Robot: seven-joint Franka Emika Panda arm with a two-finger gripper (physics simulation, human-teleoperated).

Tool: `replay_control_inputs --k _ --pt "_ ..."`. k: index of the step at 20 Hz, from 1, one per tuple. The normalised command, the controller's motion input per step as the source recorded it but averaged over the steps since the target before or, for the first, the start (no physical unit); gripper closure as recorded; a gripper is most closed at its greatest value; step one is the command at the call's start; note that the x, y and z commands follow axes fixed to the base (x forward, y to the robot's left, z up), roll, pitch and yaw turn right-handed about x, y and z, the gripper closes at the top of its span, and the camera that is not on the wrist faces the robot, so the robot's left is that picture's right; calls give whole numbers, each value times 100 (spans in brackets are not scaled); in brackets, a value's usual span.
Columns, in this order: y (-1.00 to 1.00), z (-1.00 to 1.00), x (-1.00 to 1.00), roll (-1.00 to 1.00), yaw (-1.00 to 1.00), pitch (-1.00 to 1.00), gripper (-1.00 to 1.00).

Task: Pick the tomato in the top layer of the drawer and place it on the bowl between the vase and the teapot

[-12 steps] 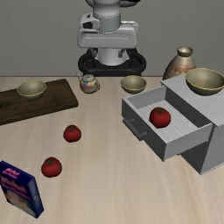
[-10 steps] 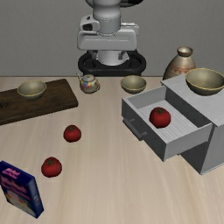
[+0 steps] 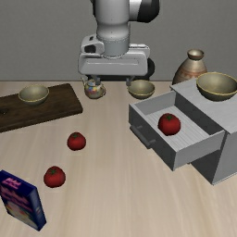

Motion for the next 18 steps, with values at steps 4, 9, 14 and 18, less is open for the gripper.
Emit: replay_control_inputs --k 4,9,14,18 --pt "75 0 25 0 0 0 -100" --pt "100 0 0 0 0 0 -100" --pt "60 0 40 0 0 0 -100" --pt "0 0 100 0 0 0 -100"
